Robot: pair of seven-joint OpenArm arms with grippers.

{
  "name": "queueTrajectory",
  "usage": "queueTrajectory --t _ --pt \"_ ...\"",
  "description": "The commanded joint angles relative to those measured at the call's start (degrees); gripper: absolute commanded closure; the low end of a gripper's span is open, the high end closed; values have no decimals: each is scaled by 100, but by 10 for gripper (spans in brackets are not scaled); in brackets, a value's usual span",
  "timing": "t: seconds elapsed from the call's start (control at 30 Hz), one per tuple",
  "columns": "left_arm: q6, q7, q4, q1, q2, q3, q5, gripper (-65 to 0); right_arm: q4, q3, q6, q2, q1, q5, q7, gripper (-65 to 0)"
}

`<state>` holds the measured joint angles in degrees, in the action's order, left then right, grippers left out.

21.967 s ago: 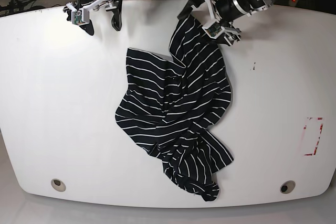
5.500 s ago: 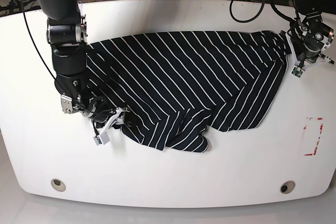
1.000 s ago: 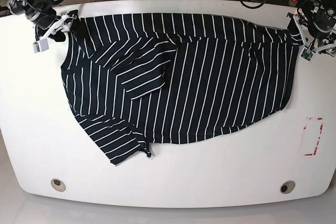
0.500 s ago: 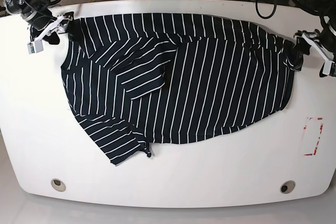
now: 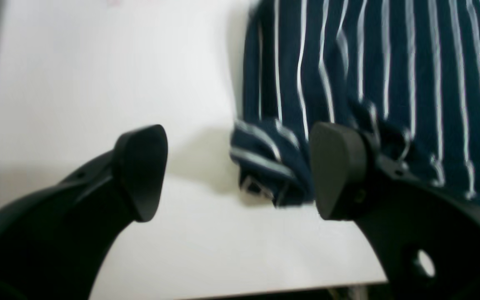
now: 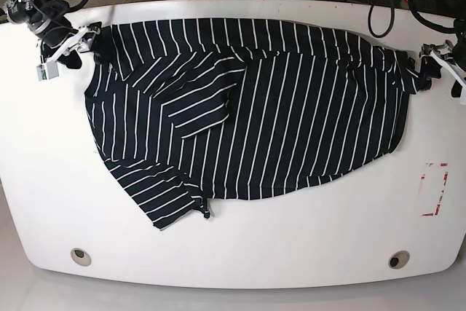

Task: Fold the T-shirt properly
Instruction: 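Open both grippers to release the shirt edge, then move both grippers to the shirt's sides to grasp again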

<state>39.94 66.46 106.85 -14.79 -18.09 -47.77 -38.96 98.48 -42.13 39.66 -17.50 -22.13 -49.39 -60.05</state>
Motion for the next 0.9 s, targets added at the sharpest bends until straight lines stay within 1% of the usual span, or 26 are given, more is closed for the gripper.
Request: queueTrajectory --t 0.0,0.13,0.23,0.3,0.4,0.47,0.57,0.63,0.7,0.77,0.87 --pt "6 -136 -87 32 -112 175 -100 -496 -23 -55 34 -110 160 -121 128 -523" --pt "6 -162 -157 32 -112 377 -91 -493 -182 -64 34 -145 424 -121 128 -523" --pt "6 -408 -201 24 -103 509 -47 -493 -305 -64 34 -154 670 -112 128 -523" --pt "6 -610 -298 15 -59 737 138 -493 -507 -55 34 -242 899 -112 128 -523" --pt "6 -751 -324 32 72 834 472 -493 -885 -29 34 -329 1198 -112 137 -523" --pt "6 -901 -316 32 213 957 762 -493 -1263 -20 -49 -356 1523 -103 137 -523" --pt "6 -1164 -316 32 283 1203 1210 -493 -1852 33 -111 -540 1980 -103 137 -523" --pt "6 -1296 -307 32 301 1326 1439 -493 -2265 209 -120 -655 2332 -94 163 -523" --pt "6 -1358 -324 32 310 1361 1615 -493 -2810 420 -120 -848 2736 90 243 -523" --pt "6 -1358 -324 32 310 1370 1676 -493 -3074 551 -120 -927 3035 380 392 -523" --pt "6 -1358 -430 32 310 1370 1773 -493 -3549 736 -58 -954 3510 1145 717 -523"
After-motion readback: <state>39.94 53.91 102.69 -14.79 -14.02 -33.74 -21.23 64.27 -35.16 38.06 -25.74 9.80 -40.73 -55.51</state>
